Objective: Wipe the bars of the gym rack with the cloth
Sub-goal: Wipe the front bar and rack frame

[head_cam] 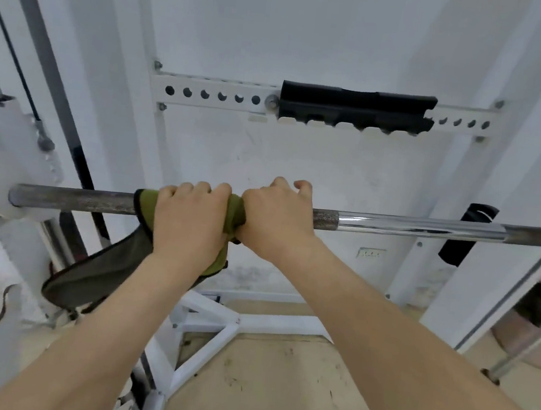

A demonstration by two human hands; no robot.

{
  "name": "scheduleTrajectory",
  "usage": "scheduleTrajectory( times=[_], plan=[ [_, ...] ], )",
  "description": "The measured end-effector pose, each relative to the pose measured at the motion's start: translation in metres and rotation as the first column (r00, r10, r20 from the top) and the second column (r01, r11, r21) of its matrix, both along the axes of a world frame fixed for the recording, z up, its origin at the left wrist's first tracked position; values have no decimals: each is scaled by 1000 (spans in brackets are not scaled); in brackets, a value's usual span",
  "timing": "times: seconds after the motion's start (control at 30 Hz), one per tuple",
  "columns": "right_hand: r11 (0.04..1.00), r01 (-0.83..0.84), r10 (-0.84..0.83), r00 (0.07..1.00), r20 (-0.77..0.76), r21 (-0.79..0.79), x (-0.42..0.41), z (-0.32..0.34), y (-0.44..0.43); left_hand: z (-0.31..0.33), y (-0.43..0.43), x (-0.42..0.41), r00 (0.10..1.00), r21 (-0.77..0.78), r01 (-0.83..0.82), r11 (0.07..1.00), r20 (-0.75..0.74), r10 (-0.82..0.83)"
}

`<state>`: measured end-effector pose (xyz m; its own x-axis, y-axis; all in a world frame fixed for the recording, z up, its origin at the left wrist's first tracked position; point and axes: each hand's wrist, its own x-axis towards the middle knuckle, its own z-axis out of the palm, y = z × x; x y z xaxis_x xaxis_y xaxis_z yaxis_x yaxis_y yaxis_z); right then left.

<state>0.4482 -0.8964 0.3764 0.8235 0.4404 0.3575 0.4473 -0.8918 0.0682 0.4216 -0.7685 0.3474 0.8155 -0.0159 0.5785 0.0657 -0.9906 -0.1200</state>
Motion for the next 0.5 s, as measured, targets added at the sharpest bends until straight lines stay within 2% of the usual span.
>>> scheduleTrajectory(
  times=[0.3, 0.5],
  plan=[
    [989, 142, -143, 990, 2, 39, 12, -8, -152, 4, -126, 18, 991, 72, 133, 989, -38, -130],
    [961, 267, -271, 960, -63, -67, 16, 1, -275, 13, -257, 41, 913, 87, 386, 918, -181, -367]
  ],
)
